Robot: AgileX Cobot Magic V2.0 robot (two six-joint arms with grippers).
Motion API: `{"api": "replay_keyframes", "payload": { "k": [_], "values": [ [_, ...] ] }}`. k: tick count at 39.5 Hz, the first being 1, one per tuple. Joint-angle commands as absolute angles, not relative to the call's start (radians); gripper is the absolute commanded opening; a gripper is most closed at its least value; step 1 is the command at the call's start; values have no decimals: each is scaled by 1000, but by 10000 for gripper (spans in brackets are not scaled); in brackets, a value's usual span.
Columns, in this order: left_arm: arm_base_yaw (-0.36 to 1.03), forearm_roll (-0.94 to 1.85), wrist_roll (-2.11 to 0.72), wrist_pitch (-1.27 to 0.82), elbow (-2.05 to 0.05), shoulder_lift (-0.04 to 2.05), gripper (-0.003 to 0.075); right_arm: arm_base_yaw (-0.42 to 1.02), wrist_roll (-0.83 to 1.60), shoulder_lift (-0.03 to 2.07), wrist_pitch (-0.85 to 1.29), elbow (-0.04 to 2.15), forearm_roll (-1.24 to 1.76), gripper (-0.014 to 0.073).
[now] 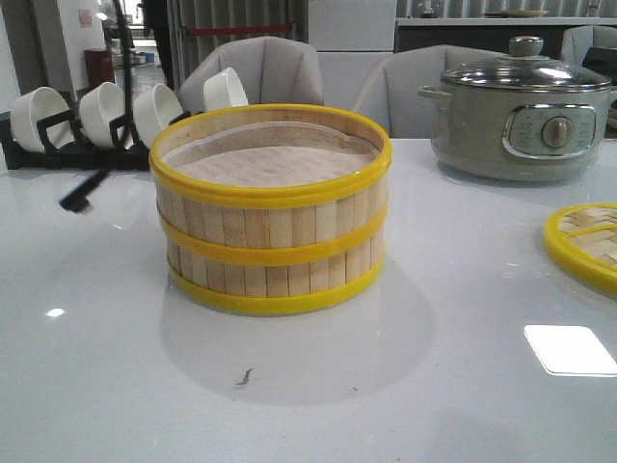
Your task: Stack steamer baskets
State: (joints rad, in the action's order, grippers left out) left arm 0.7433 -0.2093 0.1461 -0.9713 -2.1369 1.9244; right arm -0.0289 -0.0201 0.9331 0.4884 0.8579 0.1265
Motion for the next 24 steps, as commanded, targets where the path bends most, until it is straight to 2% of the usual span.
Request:
{"api": "replay_keyframes", "payload": {
  "k": [1,13,18,24],
  "values": [
    [677,-238,156,-924,-2177,1794,87,-26,-18,925,420,898,128,318],
    [392,-237,168,-946,-2074,1562,85,-26,-18,925,420,898,128,318],
    [297,-237,178,-916,-1939,1441,85,-26,-18,925,420,898,128,318],
    [244,-237,212,-859,-1723,1286,85,-26,-18,925,420,898,128,318]
  ]
}}
